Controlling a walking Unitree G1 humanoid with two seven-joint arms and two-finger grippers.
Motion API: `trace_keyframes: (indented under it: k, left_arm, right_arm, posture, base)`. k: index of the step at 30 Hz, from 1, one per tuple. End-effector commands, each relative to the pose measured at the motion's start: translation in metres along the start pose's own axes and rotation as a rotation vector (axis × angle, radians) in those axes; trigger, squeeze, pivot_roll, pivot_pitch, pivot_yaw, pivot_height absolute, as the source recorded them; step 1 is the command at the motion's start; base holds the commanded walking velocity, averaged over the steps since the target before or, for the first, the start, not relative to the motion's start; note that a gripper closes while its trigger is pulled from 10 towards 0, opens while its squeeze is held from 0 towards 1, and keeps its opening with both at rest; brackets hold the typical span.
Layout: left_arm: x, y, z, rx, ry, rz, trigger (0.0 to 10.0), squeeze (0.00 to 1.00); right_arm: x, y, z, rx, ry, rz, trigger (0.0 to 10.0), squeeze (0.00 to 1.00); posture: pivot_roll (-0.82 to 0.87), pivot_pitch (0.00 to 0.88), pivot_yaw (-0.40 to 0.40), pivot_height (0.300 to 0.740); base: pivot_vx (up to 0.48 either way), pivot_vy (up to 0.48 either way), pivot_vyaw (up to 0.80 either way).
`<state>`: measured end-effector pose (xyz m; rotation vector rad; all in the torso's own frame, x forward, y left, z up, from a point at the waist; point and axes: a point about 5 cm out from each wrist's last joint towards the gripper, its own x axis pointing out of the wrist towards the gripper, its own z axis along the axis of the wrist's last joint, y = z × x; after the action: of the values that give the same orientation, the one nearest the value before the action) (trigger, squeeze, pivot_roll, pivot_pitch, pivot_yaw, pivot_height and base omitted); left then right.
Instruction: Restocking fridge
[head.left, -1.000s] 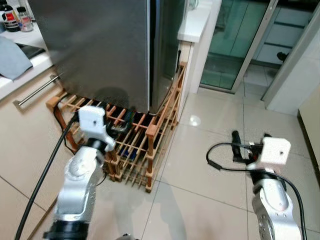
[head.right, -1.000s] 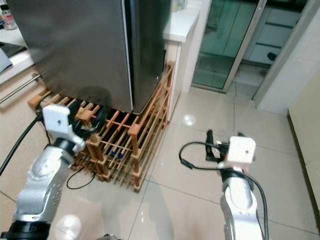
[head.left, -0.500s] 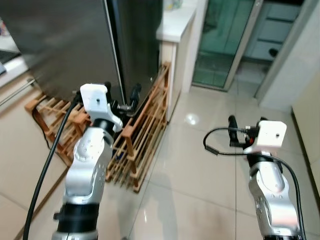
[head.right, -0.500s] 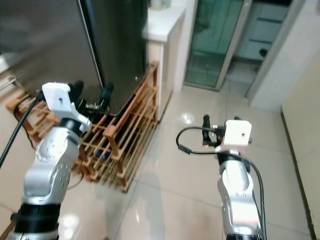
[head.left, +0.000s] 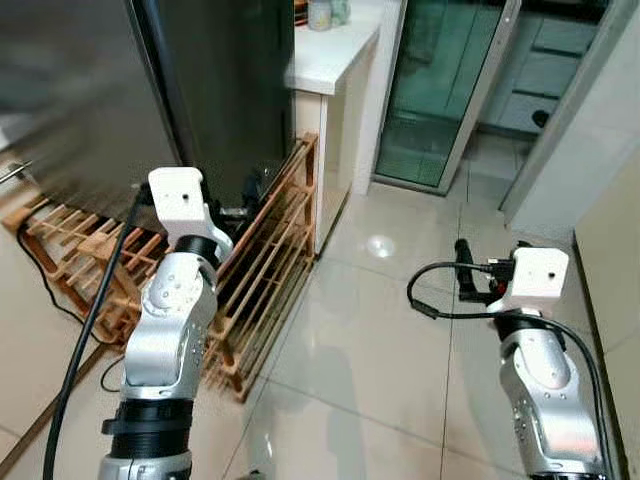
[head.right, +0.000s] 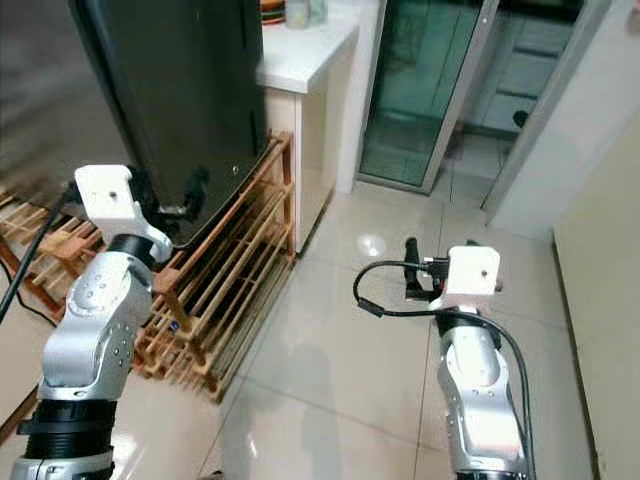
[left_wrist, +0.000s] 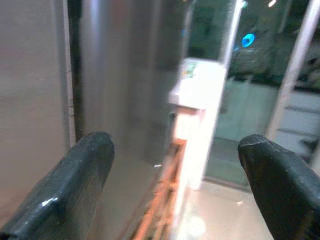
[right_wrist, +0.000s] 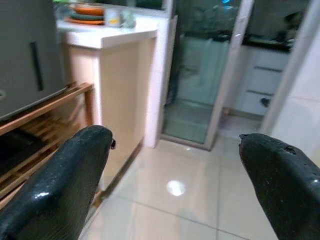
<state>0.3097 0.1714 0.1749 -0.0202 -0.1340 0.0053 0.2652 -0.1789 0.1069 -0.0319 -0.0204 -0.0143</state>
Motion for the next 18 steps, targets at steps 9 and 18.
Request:
trace_keyframes:
  k: [9, 18]
  left_arm:
    - [0.0055, -0.0093, 0.0073, 0.048, -0.036, -0.092, 10.0, 0.00]
    - [0.0098, -0.0097, 0.0106, 0.047, -0.045, -0.101, 10.0, 0.00]
  right_arm:
    - [0.0003, -0.0035, -0.0035, -0.018, 0.009, -0.009, 10.0, 0.00]
    - [0.0035, -0.0030, -0.0064, -0.019, 0.012, -0.007, 10.0, 0.00]
  posture:
    - [-0.02, 0.000, 0.004, 0.740]
    - [-0.02, 0.000, 0.005, 0.740]
  base:
    - [0.000, 0.306, 0.00]
    - [0.000, 0.474, 0.00]
